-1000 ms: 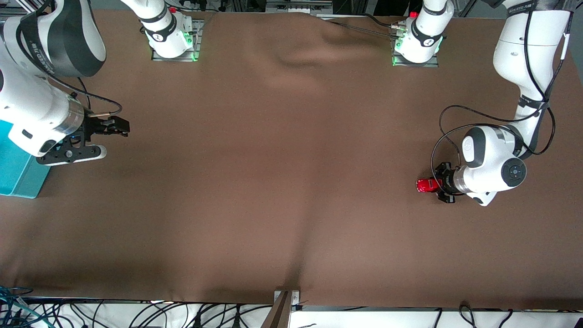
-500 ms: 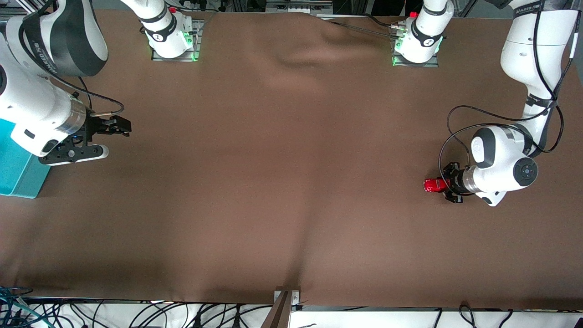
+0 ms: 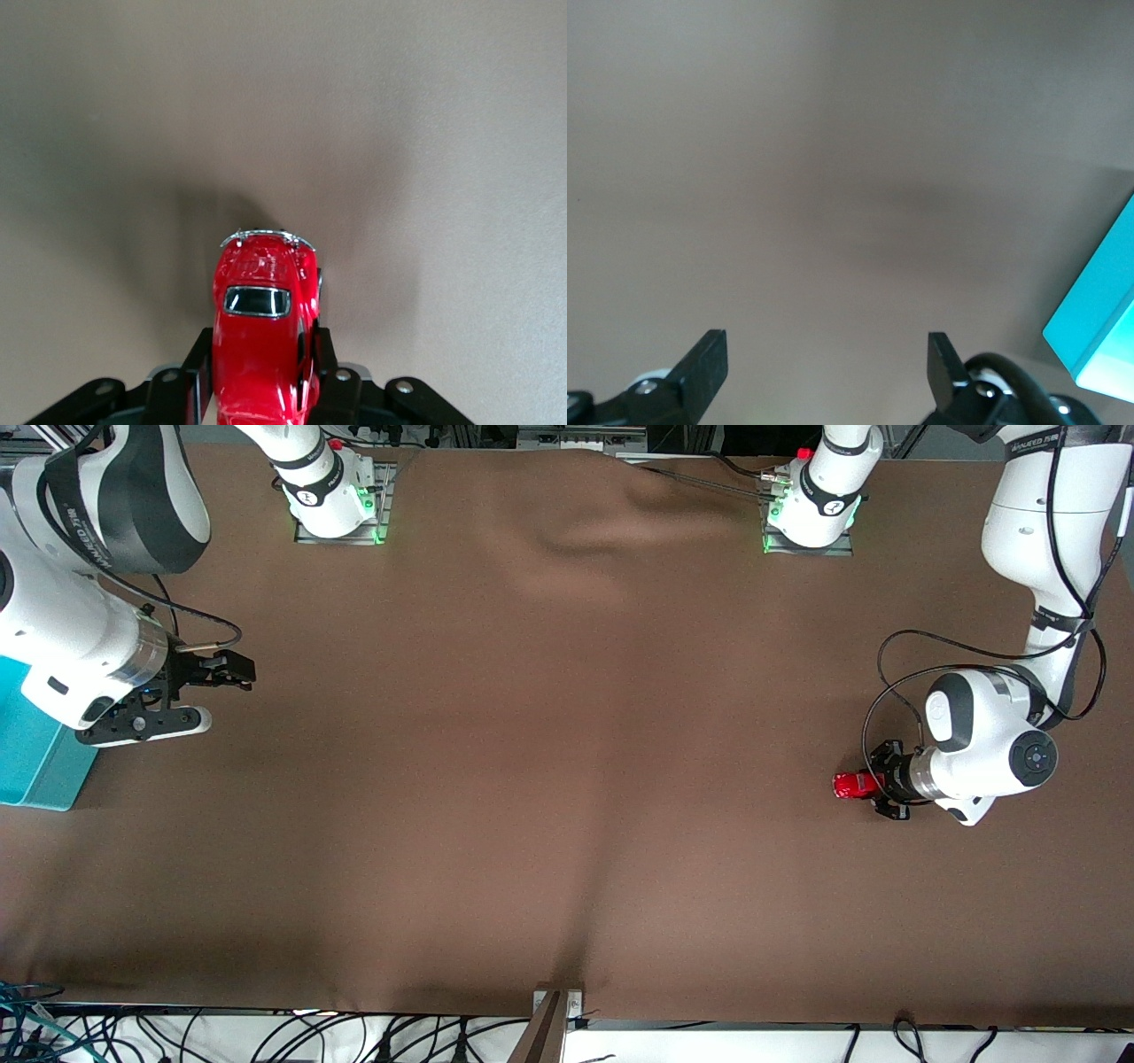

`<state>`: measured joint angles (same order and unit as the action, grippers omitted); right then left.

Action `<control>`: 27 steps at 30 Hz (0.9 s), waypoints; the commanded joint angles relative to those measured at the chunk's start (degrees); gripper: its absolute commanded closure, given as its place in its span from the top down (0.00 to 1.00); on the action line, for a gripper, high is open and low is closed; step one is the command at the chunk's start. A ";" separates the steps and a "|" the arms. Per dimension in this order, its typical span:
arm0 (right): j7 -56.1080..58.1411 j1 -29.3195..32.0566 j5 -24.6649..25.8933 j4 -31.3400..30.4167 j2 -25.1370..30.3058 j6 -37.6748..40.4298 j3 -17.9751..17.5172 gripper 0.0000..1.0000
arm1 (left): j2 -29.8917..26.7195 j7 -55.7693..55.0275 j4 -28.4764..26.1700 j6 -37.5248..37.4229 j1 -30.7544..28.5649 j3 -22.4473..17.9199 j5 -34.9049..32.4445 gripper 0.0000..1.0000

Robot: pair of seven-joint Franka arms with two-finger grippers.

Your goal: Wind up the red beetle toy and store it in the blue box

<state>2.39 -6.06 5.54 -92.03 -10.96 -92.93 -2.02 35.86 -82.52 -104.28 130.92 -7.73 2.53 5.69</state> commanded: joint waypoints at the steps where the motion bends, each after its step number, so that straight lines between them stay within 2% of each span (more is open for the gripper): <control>1: -0.72 -1.32 0.96 -0.43 0.68 0.03 -0.09 1.00 | 1.32 0.43 0.83 0.21 -0.71 0.10 -1.21 0.10; 2: -0.72 -1.32 0.96 -0.34 0.68 0.03 -0.09 1.00 | 1.23 0.17 0.92 0.21 -0.97 0.10 -1.21 0.26; 5: -0.72 -1.24 0.87 -0.25 0.68 0.03 0.00 1.00 | 0.88 0.08 1.00 0.12 -1.32 0.19 -1.03 0.44; 7: -0.72 -1.24 0.87 -0.34 0.68 -0.06 0.00 1.00 | 0.70 0.08 1.09 0.12 -1.32 0.19 -0.95 0.61; 8: -0.72 -1.24 0.87 -0.25 0.68 -0.06 0.00 1.00 | 0.61 0.08 1.18 0.12 -1.32 0.19 -0.86 0.64; 11: -0.72 -1.24 0.87 -0.34 0.77 -0.06 0.00 1.00 | 0.35 -0.01 1.27 0.12 -1.32 0.19 -0.77 0.65; 13: -0.72 -1.24 0.87 -0.25 0.77 -0.06 0.00 1.00 | 0.09 -0.01 1.27 0.12 -1.32 0.19 -0.77 0.71; 15: -0.72 -1.24 0.87 -0.34 0.77 0.03 0.00 1.00 | 0.00 -0.10 1.27 0.12 -1.32 0.19 -0.68 0.74; 27: -0.63 -0.88 0.87 -0.34 0.77 -0.06 0.44 1.00 | -0.35 -0.10 1.27 0.12 -1.32 0.19 -0.77 0.70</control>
<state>2.34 -7.04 5.58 -92.03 -10.93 -92.93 -1.76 35.88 -82.58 -103.33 131.20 -8.77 2.47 5.69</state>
